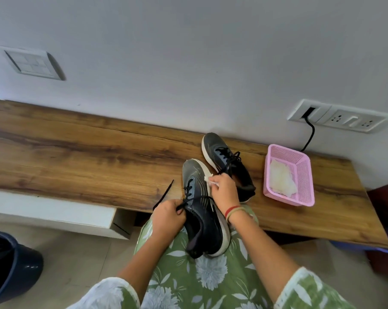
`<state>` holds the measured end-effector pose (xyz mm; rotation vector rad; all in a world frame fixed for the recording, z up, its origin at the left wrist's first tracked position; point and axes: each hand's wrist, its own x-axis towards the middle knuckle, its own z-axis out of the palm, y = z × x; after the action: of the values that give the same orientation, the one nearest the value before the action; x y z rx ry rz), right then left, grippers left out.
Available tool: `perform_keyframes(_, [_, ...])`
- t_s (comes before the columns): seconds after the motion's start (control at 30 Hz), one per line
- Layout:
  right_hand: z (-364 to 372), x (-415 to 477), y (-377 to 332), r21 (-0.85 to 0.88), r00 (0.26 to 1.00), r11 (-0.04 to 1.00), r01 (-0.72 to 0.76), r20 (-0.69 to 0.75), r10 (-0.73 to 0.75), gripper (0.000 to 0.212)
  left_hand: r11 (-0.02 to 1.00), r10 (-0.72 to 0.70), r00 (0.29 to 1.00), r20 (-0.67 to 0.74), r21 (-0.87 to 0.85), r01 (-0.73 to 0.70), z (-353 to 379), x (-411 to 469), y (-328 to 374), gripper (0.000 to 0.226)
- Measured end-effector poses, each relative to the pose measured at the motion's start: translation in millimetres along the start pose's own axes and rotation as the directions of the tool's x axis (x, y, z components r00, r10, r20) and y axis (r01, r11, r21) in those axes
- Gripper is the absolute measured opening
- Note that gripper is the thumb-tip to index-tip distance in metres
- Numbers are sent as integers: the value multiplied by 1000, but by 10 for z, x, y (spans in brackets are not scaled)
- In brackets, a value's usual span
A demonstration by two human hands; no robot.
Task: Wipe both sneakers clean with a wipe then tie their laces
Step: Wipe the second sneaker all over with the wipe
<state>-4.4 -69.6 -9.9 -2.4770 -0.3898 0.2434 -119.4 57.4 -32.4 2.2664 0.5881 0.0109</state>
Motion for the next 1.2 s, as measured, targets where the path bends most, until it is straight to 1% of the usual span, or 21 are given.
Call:
perform_keyframes(0.03, [0, -118, 13, 21, 1000, 1000, -23, 4, 22, 23, 1000, 3, 1000, -7, 1, -3, -7, -3, 4, 30])
perform_keyframes(0.1, [-5, -350, 39, 48, 999, 999, -23, 24, 22, 25, 1000, 13, 1000, -14, 9, -13, -23, -17, 12, 28])
perform_keyframes(0.17, [-80, -478, 51, 42, 997, 999, -11, 80, 8, 24, 1000, 11, 1000, -15, 16, -10, -24, -21, 18, 20])
perform_keyframes(0.2, [-170, -477, 52, 12, 988, 1000, -7, 152, 5, 22, 1000, 10, 1000, -18, 23, -10, -21, -15, 15, 18])
perform_keyframes(0.23, [-288, -431, 54, -25, 965, 1000, -5, 263, 12, 20, 1000, 12, 1000, -18, 29, -12, -16, -16, 18, 18])
perform_keyframes(0.27, [-412, -348, 43, -54, 918, 999, 1, 395, 20, 18, 1000, 10, 1000, -17, 26, -9, -10, -18, 14, 19])
perform_keyframes(0.3, [-517, -227, 12, -70, 869, 998, 5, 495, 31, 16, 1000, 3, 1000, -21, 17, -3, -7, -17, 12, 20])
perform_keyframes(0.33, [-587, -92, -44, -69, 859, 998, 5, 511, 31, 15, 1000, -6, 1000, -25, 6, 7, -2, -12, 6, 20])
perform_keyframes(0.37, [-614, 49, -99, -47, 901, 999, 5, 434, 16, 15, 1000, -16, 1000, -25, -2, 15, 0, -10, 2, 21])
perform_keyframes(0.4, [-597, 192, -142, -12, 959, 1000, 3, 284, 1, 17, 1000, -18, 1000, -25, -10, 18, 8, -3, -6, 21])
perform_keyframes(0.43, [-541, 318, -185, 15, 991, 1000, 5, 136, -7, 18, 1000, -16, 1000, -26, -15, 16, 12, 0, -6, 21])
perform_keyframes(0.47, [-461, 410, -238, 29, 998, 999, 13, 66, -15, 20, 1000, -16, 1000, -26, -17, 15, 19, 3, -10, 21])
perform_keyframes(0.5, [-363, 471, -265, 21, 997, 1000, 21, 76, -22, 20, 1000, -15, 1000, -27, -14, 14, 19, 1, -4, 21])
perform_keyframes(0.57, [-172, 493, -232, -16, 988, 999, 32, 148, -29, 20, 1000, -24, 999, -24, -13, 23, 27, 15, -15, 21])
perform_keyframes(0.7, [-83, 239, -120, -30, 996, 1000, -8, 94, 11, 22, 999, -38, 999, -19, -17, 37, 29, 40, -28, 26])
perform_keyframes(0.73, [-93, 131, -94, -27, 996, 999, -24, 91, 26, 22, 999, -39, 999, -16, -25, 39, 36, 41, -28, 29])
perform_keyframes(0.8, [-105, -96, -37, -15, 995, 999, -39, 93, 40, 22, 998, -46, 999, -15, -31, 45, 25, 20, -3, 29])
perform_keyframes(0.9, [-143, -402, 19, 27, 989, 998, -53, 138, 49, 18, 998, -50, 998, -29, -32, 49, -4, -18, 40, 26])
perform_keyframes(1.03, [-303, -609, 60, 45, 974, 997, -62, 222, 51, 18, 998, -63, 998, -1, -12, 63, -34, -38, 72, 24])
perform_keyframes(1.17, [-459, -881, 64, -41, 957, 999, -25, 288, 35, 16, 999, -49, 999, 7, -8, 49, -30, -64, 95, 19])
perform_keyframes(1.2, [-508, -927, 74, -63, 944, 998, -10, 330, 31, 15, 999, -47, 999, 12, -10, 47, -30, -68, 99, 18])
